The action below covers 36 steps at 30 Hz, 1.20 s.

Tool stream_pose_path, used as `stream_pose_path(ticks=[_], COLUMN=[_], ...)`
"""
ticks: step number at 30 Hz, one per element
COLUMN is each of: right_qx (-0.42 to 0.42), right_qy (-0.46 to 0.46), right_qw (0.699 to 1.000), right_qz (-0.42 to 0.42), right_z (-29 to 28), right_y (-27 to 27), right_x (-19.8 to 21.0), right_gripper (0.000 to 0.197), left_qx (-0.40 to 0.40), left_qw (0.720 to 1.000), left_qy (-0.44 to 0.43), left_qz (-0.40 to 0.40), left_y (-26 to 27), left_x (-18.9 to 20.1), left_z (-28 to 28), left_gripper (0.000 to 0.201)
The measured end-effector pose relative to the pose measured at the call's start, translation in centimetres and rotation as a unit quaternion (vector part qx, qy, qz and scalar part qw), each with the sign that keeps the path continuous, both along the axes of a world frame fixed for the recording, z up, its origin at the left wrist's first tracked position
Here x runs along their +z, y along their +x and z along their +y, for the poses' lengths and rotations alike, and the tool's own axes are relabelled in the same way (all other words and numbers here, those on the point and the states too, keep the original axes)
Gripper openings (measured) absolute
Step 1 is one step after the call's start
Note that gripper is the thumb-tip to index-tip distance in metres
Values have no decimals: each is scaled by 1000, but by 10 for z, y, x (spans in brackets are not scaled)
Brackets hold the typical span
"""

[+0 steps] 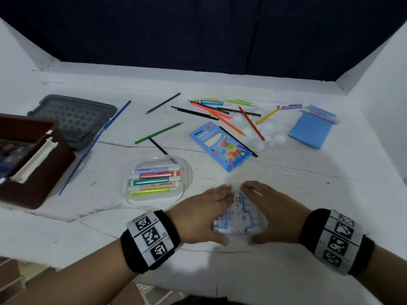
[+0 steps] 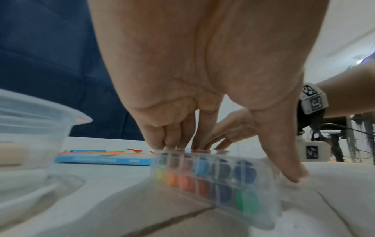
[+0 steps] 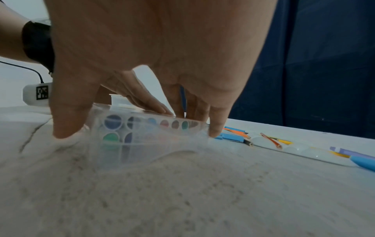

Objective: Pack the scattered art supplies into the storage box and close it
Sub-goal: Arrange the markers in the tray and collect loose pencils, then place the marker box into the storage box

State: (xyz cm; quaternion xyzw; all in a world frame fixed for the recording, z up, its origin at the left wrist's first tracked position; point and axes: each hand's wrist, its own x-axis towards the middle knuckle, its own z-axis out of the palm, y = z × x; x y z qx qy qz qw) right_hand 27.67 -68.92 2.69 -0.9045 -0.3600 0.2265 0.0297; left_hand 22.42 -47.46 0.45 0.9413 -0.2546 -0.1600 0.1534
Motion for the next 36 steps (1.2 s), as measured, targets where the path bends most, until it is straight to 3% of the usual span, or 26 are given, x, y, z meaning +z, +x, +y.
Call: stream_pose_path(ticks=[3, 7, 11, 18, 21, 25, 27, 30, 32, 36], right_qx=[3, 6, 12, -32, -34, -8, -5, -9, -8, 1], right_qy=[21, 61, 114, 265, 301, 315, 326, 360, 376, 399], right_qw=[1000, 998, 993, 957, 947, 944, 939, 924, 917, 907], right_qz=[-6, -19, -35, -112, -110, -102, -106, -129, -135, -138], right_z=[2, 4, 14, 52, 87, 151, 188, 250, 294, 372], right_y=[0, 4, 3, -1, -9, -21, -28, -40, -48, -59], right_x=[-7, 8, 35, 43, 50, 61, 64, 69, 74, 77], right_gripper=[122, 127, 122, 117, 115, 111, 106, 101, 97, 94], left_qx=[34, 128, 225, 352, 406, 425, 434, 443, 434, 393], left_qw=[998, 976, 925, 818, 766, 740, 736, 751, 776, 841], left_qy=[-45, -174, -276, -350, -394, -395, -385, -334, -295, -196], left_qz=[-3, -33, -132, -292, -304, -340, -351, -358, -349, -316], left_y=[-9, -31, -56, -78, -90, -104, -110, -122, -130, -133], left_x=[0, 16, 46, 64, 68, 78, 81, 87, 91, 88], left_z=[5, 19, 36, 84, 116, 181, 223, 292, 338, 426], left_gripper=[88, 70, 54, 27, 29, 34, 35, 26, 13, 19])
